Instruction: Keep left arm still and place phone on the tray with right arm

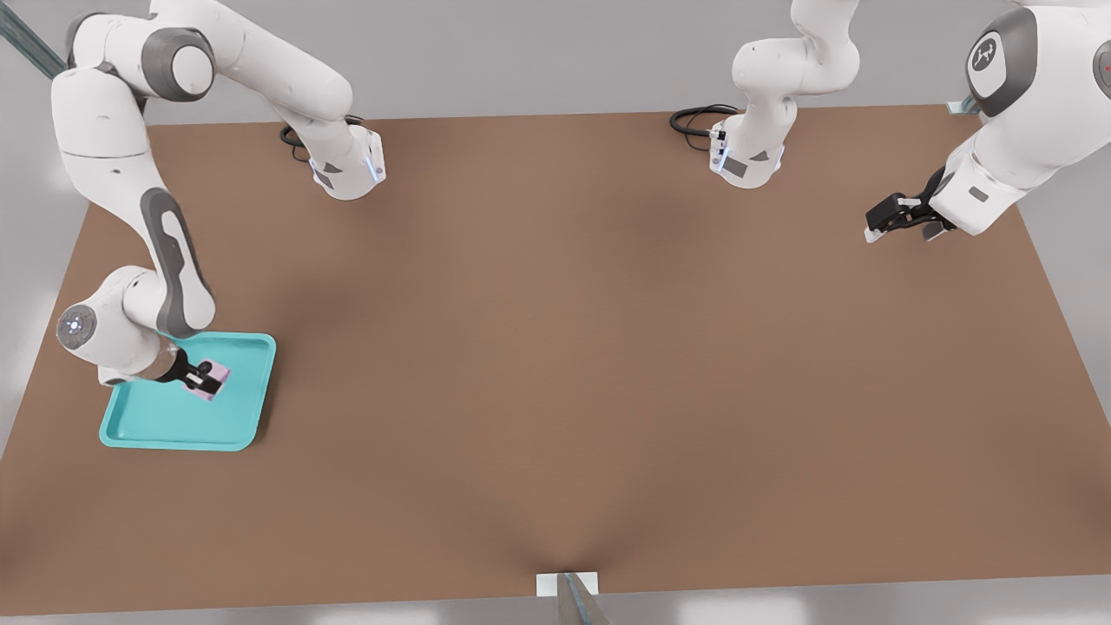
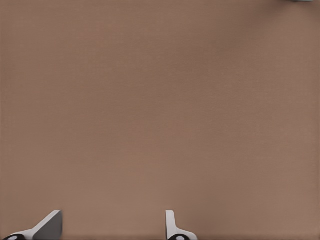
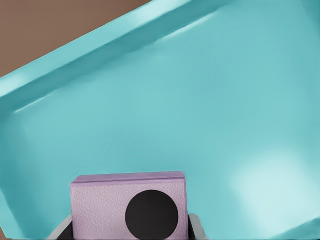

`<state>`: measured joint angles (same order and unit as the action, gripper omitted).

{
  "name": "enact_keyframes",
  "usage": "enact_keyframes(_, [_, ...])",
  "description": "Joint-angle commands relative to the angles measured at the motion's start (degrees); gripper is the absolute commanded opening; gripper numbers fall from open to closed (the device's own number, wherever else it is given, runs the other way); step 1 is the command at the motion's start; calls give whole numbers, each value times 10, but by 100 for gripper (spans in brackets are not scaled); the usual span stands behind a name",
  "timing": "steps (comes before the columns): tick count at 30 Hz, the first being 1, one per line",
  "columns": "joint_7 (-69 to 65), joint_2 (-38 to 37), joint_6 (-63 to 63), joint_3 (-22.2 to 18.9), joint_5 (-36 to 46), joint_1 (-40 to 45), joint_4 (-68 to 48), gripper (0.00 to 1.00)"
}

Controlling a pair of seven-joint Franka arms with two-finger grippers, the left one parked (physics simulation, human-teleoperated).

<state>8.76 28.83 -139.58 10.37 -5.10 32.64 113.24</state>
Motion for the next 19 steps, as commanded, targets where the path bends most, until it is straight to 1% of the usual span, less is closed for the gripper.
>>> enact_keyframes(1, [-382, 5, 9, 0, -1, 6, -4, 100])
enact_keyframes(4, [-386, 0, 14, 2, -1, 5, -18, 100])
enact_keyframes(5, [-384, -2, 94, 3, 0, 0, -78, 100])
enact_keyframes(7, [-379, -13, 310, 68, -1, 0, -282, 100])
enact_keyframes(8, [-351, -20, 388, 100, -6, -25, -368, 100])
enact_keyframes(9, [-284, -39, 416, 107, -32, -75, -389, 100])
enact_keyframes(10, [-229, -79, 429, 111, -32, -117, -391, 100])
enact_keyframes(11, [-150, -122, 474, 113, -33, -149, -386, 100])
enact_keyframes(12, [-109, -186, 487, 84, -28, -193, -340, 100])
enact_keyframes(13, [-91, -232, 483, 4, -26, -270, -293, 100])
enact_keyframes(14, [-89, -239, 488, -126, 13, -382, -300, 100])
enact_keyframes(15, [-89, -239, 491, -150, 18, -406, -310, 100])
enact_keyframes(16, [-85, -238, 512, -161, 18, -423, -312, 100])
enact_keyframes(19, [-81, -241, 525, -165, 15, -442, -322, 100])
